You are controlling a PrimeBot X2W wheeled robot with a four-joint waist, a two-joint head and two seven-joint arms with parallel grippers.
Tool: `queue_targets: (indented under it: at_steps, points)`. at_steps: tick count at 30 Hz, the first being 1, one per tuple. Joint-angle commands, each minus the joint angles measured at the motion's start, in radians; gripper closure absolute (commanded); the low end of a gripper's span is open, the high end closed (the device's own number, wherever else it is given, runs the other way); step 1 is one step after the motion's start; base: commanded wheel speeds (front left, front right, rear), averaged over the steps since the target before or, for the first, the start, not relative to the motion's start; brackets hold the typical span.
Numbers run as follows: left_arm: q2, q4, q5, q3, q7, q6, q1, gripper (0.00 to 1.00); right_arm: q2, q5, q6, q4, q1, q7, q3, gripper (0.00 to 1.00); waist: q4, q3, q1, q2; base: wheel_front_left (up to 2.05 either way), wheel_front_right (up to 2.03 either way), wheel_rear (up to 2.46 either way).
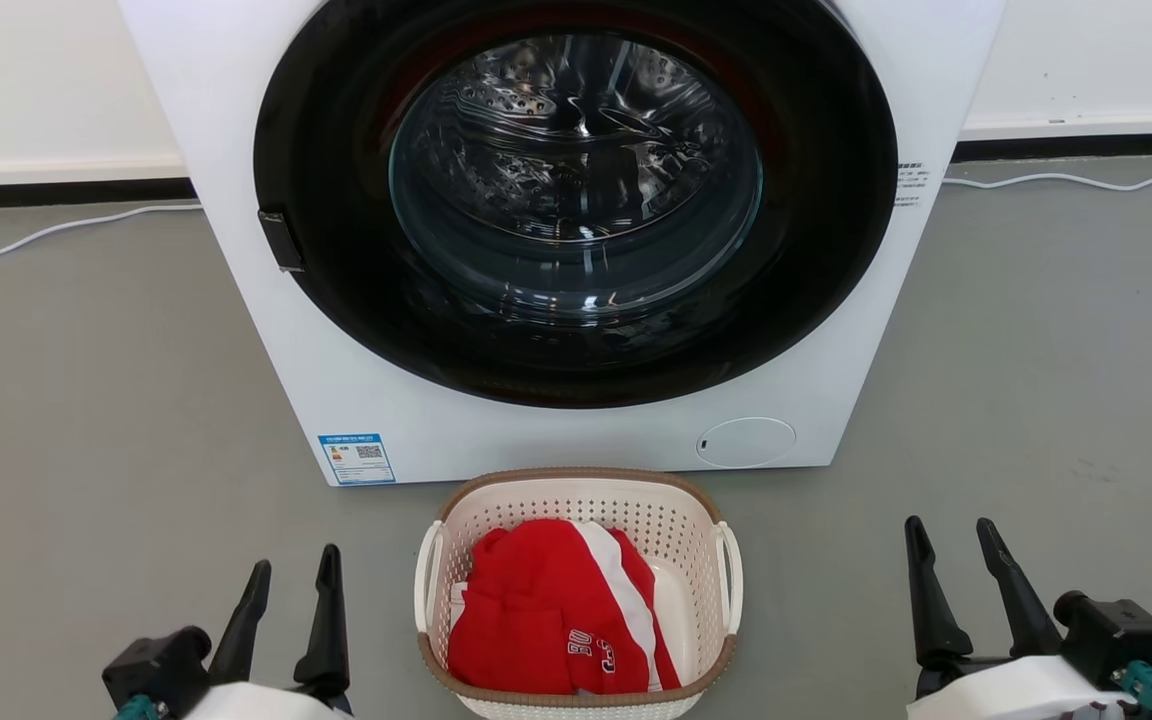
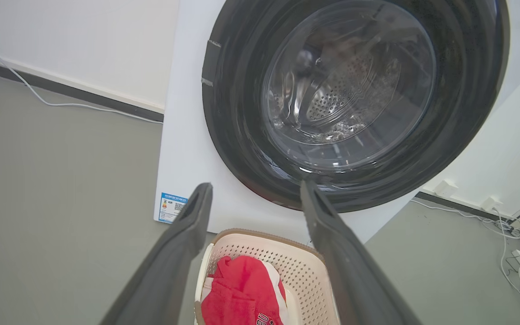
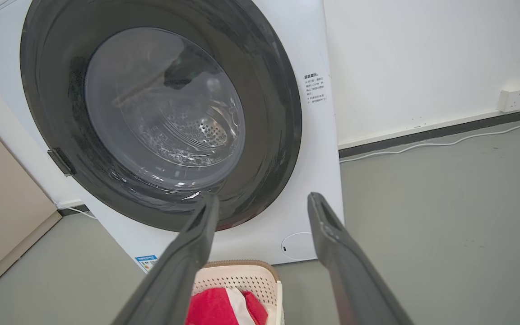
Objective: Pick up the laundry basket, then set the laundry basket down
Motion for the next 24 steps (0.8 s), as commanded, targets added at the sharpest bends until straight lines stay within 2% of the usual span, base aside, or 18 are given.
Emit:
queue_targets:
  at_steps: [1, 15, 24]
  points:
    - [0.011, -0.031, 0.039, 0.021, -0.017, 0.005, -0.012, 0.00, -0.014, -0.044, 0.006, -0.027, -0.015, -0.021, 0.022, 0.00, -0.001, 0.001, 0.0000, -0.0001, 0.00, 0.00, 0.00]
    - [0.013, -0.037, 0.196, 0.017, -0.058, 0.004, -0.009, 0.00, -0.016, -0.216, 0.007, -0.029, -0.016, -0.062, 0.025, 0.00, -0.002, 0.002, 0.0000, -0.0001, 0.00, 0.00, 0.00]
    - [0.013, -0.031, 0.207, 0.019, -0.061, 0.001, -0.010, 0.00, -0.016, -0.229, 0.007, -0.024, -0.020, -0.065, 0.017, 0.00, -0.002, 0.004, 0.0000, -0.0001, 0.00, 0.00, 0.00]
